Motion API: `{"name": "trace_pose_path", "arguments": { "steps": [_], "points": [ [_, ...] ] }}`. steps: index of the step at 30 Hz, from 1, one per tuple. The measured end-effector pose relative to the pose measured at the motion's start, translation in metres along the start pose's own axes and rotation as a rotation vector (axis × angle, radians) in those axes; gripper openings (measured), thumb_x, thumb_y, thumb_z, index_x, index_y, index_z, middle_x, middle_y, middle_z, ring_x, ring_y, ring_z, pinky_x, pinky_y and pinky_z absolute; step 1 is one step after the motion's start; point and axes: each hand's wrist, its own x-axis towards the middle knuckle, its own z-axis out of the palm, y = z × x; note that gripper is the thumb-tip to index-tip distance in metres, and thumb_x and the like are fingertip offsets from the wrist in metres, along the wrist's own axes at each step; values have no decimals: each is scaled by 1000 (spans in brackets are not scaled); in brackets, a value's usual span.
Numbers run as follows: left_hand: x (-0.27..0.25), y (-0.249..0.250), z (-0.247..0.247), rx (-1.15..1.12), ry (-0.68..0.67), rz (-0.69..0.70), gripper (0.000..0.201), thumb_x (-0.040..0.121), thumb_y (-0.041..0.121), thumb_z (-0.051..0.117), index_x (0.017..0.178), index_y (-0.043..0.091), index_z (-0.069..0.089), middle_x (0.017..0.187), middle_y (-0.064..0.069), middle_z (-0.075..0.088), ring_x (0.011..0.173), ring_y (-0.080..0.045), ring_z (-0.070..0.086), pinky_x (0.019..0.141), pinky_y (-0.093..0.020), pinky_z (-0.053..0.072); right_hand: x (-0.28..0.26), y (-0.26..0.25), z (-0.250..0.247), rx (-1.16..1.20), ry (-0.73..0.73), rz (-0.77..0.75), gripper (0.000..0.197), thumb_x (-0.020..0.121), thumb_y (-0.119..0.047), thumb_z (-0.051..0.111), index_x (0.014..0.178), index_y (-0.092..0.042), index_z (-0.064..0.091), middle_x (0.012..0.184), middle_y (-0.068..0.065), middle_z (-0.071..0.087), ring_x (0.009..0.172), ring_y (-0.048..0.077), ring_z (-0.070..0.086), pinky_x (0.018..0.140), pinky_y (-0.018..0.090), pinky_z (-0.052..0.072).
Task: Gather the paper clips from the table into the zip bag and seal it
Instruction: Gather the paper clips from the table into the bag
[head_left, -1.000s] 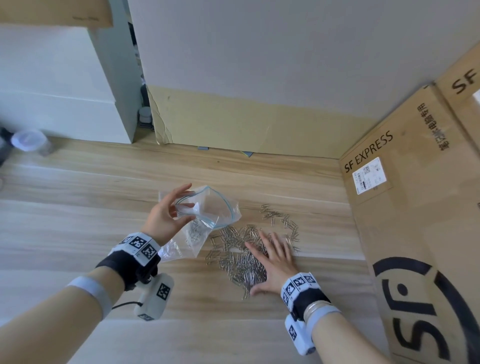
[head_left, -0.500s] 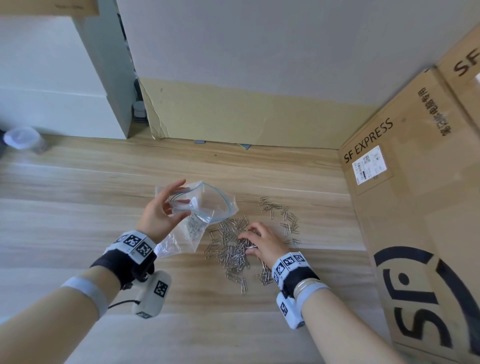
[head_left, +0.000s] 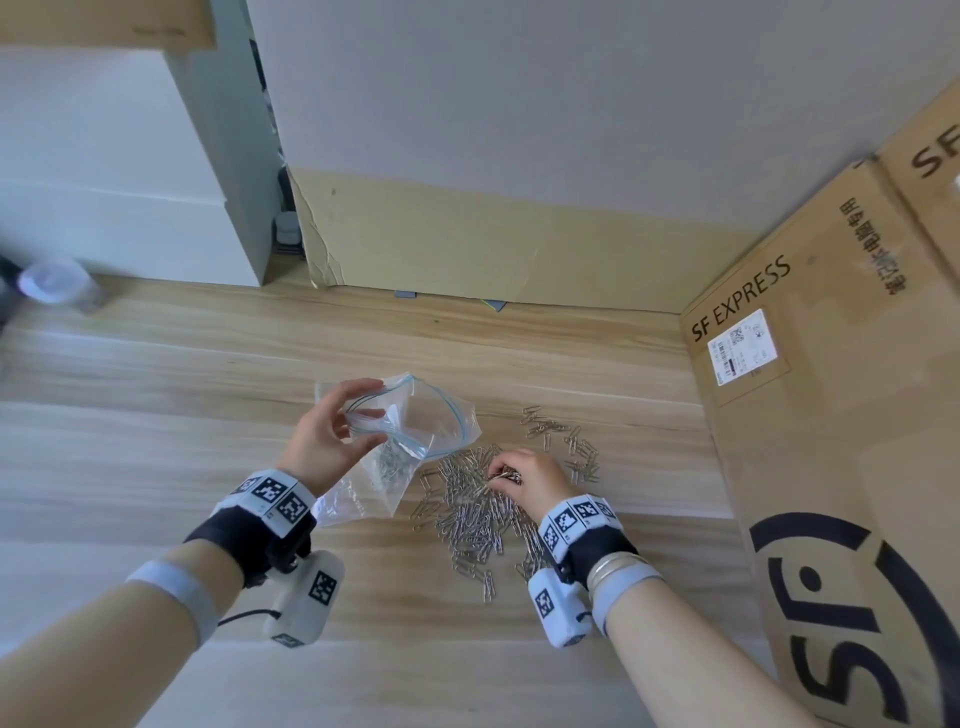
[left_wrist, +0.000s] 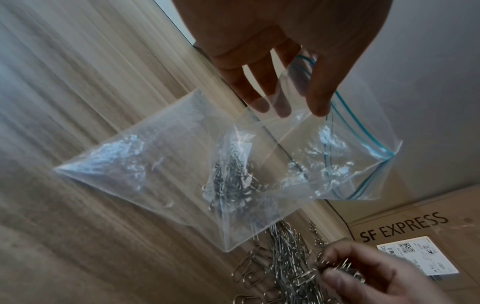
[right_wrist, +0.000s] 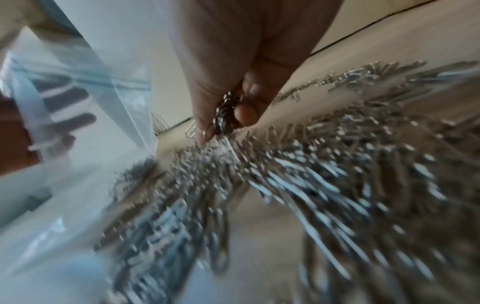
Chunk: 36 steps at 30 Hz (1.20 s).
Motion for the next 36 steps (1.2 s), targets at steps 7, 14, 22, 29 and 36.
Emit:
{"name": "trace_pose_path", "arguments": {
  "steps": [7, 14, 22, 29, 36],
  "points": [
    [3, 5, 0, 23, -55, -2, 68, 69, -1, 74, 108, 46, 43, 121, 21, 51, 102, 11, 56, 83, -6, 43, 12, -51, -56, 94, 185, -139, 13, 82, -16, 65, 93, -10, 66, 99, 5, 69, 83, 7, 56, 79, 19, 42],
    [2, 10, -1, 31, -69, 20, 70, 67, 1, 75, 111, 44, 42, 124, 18, 50, 106, 5, 55, 85, -5, 42, 45, -111, -52, 24, 145, -354, 10, 80, -15, 67, 88, -11, 67, 90, 7, 67, 78, 20, 60, 75, 28, 47],
    [0, 12, -11, 26, -24, 37, 71, 67, 3, 75, 109, 51, 45, 115, 28, 56, 104, -1, 59, 90, -18, 47, 45, -118, -42, 128, 26, -341, 18, 84, -20, 63, 100, -16, 69, 101, 3, 71, 88, 14, 64, 84, 23, 48],
    [-5, 9, -13, 15, 35, 19, 70, 68, 0, 74, 108, 50, 45, 111, 40, 53, 103, 2, 59, 89, -24, 49, 48, -28, -44, 180, 246, 58, 30, 96, -24, 40, 119, -12, 55, 125, 6, 58, 112, 17, 54, 100, 29, 40],
    [-5, 8, -9, 28, 34, 22, 65, 69, 3, 74, 110, 44, 44, 111, 40, 52, 102, 4, 59, 88, -21, 49, 34, 48, 0, -192, -16, 316, 57, 96, -46, 21, 145, -23, 0, 155, 0, -11, 142, 22, -10, 115, 40, -4]
  ]
}}
